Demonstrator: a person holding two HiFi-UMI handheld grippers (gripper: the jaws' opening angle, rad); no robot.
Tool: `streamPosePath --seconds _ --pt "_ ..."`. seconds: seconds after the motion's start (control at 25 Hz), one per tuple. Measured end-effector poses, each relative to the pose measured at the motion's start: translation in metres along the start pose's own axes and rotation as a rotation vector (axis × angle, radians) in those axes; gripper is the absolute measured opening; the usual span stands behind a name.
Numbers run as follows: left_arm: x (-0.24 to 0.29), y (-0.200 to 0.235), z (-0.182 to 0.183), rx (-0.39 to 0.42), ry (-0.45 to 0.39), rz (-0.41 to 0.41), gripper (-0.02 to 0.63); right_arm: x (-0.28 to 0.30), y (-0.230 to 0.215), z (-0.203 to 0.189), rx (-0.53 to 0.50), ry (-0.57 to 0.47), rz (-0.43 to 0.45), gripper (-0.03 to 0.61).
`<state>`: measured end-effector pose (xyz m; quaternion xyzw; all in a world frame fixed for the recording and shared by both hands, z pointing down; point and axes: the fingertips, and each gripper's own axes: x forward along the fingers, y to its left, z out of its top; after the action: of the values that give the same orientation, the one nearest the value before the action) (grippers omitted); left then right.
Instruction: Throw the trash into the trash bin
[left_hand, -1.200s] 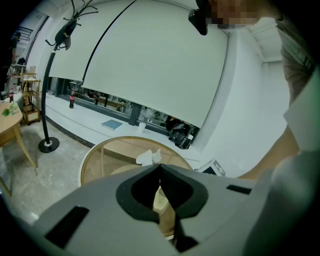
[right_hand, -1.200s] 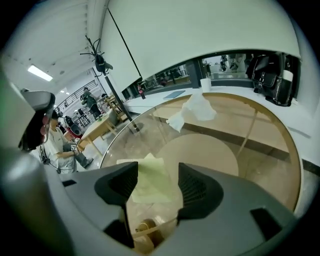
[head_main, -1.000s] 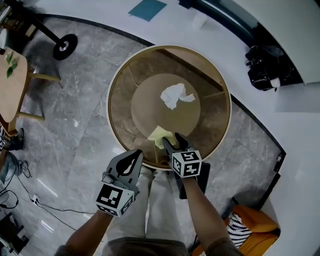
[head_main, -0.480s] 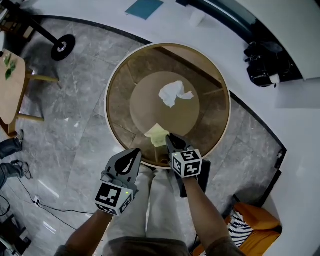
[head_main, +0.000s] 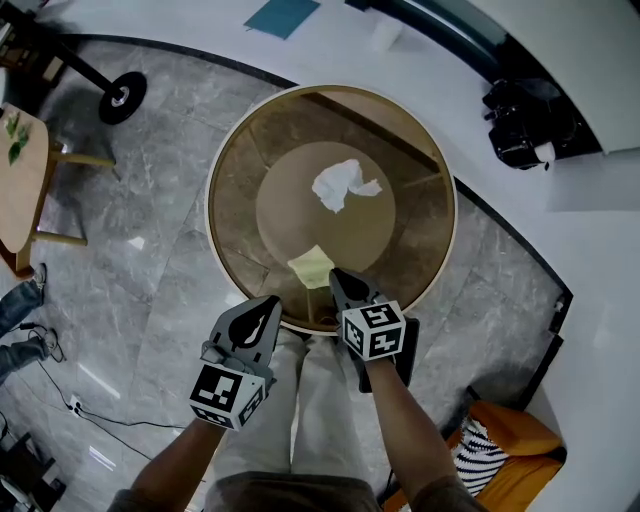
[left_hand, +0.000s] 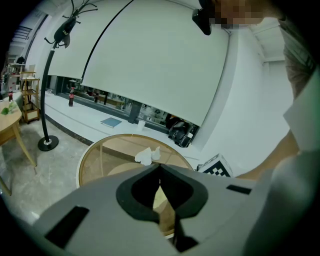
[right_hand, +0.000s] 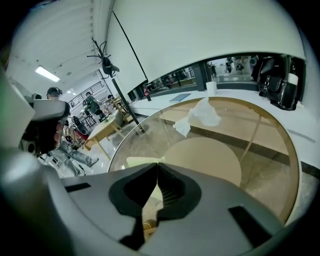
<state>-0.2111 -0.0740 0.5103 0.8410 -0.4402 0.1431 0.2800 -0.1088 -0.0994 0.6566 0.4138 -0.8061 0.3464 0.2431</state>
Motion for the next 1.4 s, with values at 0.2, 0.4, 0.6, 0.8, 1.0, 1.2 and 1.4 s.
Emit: streamPosePath --seconds 0.2,0.4,0.6,0.8,1.0,1.2,1.4 --pt "0.004 -0.006 0.005 0.008 0.000 -0.015 0.018 -0.016 -0.007 0.008 0.004 -0.046 -0.031 0.021" --pt "0.018 -0.021 0.006 0.015 0.012 -0.051 0.018 -0.045 -0.024 0.012 0.019 -0.096 -0.076 0.023" --pt "0.034 -0.043 0.009 0.036 0.024 -0.105 0.018 -0.086 -0.056 -0.010 0.047 -0.098 -0.160 0.023" --pt "0.047 -0.059 0.010 0.061 0.042 -0.145 0.018 -0.138 -0.083 -0.046 0.112 -0.095 -0.265 0.022" --pt "0.065 -0.087 0.007 0.100 0.072 -0.221 0.018 -0.188 -0.094 -0.078 0.204 -0.121 -0.372 0.023" --pt "0.084 -0.131 0.000 0.158 0.105 -0.325 0.018 -0.228 -0.100 -0.105 0.297 -0.166 -0.462 0.023" --pt "0.096 -0.184 -0.015 0.214 0.144 -0.439 0.018 -0.263 -0.103 -0.132 0.383 -0.219 -0.537 0.023"
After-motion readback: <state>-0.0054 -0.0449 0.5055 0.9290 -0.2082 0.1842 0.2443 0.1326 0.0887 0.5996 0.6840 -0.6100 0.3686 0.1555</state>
